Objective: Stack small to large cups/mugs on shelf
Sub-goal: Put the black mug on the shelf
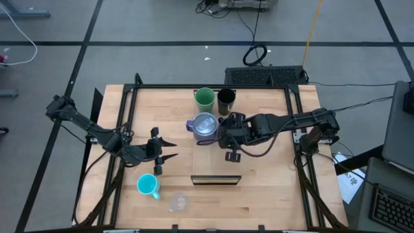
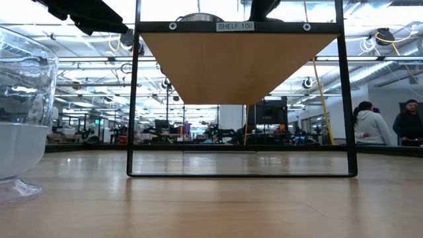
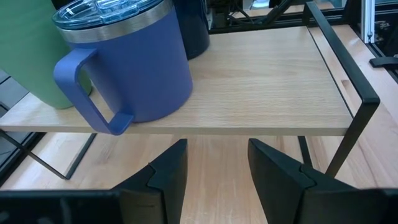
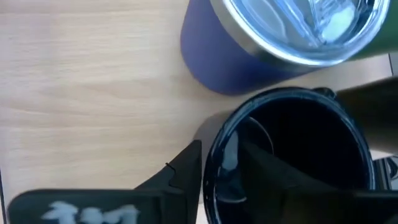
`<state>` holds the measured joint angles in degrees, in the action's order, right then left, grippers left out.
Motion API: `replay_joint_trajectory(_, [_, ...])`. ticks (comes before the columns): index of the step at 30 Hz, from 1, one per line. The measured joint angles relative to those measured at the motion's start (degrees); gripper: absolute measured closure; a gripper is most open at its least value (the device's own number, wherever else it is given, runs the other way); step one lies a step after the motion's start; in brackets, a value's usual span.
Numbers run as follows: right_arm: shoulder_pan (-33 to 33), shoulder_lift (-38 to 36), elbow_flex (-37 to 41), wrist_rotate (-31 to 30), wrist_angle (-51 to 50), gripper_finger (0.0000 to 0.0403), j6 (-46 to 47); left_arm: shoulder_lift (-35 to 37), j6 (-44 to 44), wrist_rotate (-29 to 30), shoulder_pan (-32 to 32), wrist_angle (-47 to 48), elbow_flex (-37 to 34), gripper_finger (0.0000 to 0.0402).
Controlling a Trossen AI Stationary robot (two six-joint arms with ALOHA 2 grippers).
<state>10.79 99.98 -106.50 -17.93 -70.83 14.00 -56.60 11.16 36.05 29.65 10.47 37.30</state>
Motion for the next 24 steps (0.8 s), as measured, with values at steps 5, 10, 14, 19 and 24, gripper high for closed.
replay_joint_trajectory(5, [0.0,-0.4,0.0,0.0,0.6,0.029,-0.1,0.0,0.0,0.0,0.0,0.0,0.0,0.0231])
replay_joint_trajectory(10, [0.9,-2.6,0.0,-0.1,1.3,0.0278,0.4,0.0,0.0,0.0,0.0,0.1,0.0,0.0231])
replay_joint_trajectory(14, [2.5,-6.1,0.0,-0.2,2.6,0.0278,2.7,0.0,-0.1,0.0,0.0,0.1,0.0,0.0231])
replay_joint_trajectory(19, [5.9,-9.7,0.0,-2.0,0.3,0.0281,7.7,0.0,0.0,0.0,0.0,0.1,0.0,0.0231])
replay_joint_trajectory(24, [10.7,-11.5,0.0,-3.6,-5.8,0.0282,15.4,0.0,0.0,0.0,0.0,0.1,0.0,0.0231])
